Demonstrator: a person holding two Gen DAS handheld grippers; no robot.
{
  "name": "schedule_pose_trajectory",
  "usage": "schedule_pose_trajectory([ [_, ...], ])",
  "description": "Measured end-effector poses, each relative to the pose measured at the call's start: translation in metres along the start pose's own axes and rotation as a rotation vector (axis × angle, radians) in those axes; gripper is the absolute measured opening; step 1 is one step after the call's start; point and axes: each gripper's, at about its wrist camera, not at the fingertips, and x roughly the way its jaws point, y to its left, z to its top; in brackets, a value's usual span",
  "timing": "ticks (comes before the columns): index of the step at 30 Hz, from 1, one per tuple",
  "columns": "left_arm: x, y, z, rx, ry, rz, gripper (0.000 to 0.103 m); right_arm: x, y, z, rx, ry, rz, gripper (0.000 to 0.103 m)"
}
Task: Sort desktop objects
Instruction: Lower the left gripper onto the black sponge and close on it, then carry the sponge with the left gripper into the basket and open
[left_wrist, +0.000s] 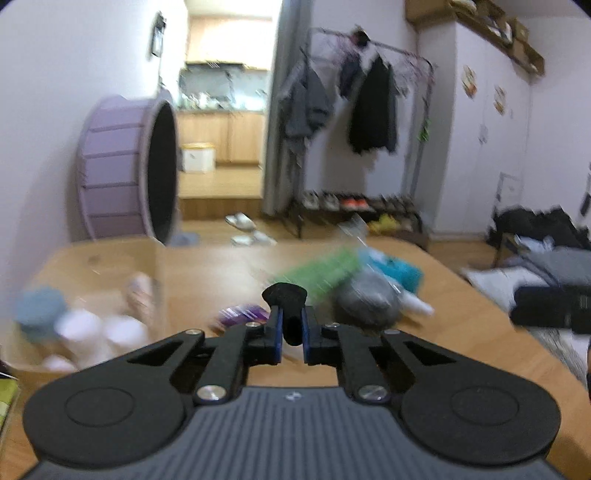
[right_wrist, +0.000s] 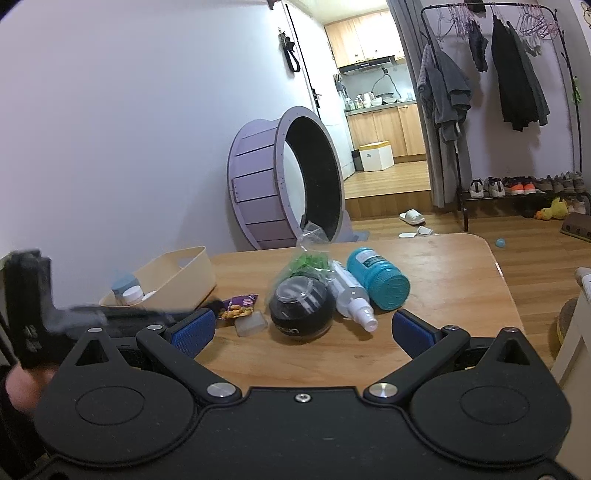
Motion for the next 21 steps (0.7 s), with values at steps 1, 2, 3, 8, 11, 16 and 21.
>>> schedule_pose_trajectory([
  [1, -0.003, 0.007, 0.005, -0.009, -0.014, 0.019, 0.010, 0.001, 0.002, 0.000, -0.003, 0.001, 0.005, 0.103],
  [2, -0.006, 0.014, 0.009, -0.017, -0.028, 0.039, 0.010, 0.002, 0.005, 0.000, -0.006, 0.002, 0.010, 0.103],
  [3, -0.007, 0.021, 0.013, -0.024, -0.037, 0.060, 0.010, 0.004, 0.007, 0.000, -0.010, 0.003, 0.015, 0.103],
  [8, 0.000, 0.056, 0.024, -0.070, -0.036, 0.156, 0.011, 0.010, 0.017, -0.001, -0.023, 0.009, 0.035, 0.103],
  [11, 0.007, 0.070, 0.026, -0.095, -0.031, 0.218, 0.014, 0.013, 0.018, -0.002, -0.023, 0.020, 0.035, 0.103],
  [16, 0.010, 0.080, 0.026, -0.116, 0.005, 0.234, 0.028, 0.015, 0.016, -0.002, -0.014, 0.024, 0.030, 0.103],
  [21, 0.006, 0.076, 0.026, -0.106, 0.007, 0.238, 0.043, 0.012, 0.014, -0.002, -0.011, 0.020, 0.022, 0.103],
])
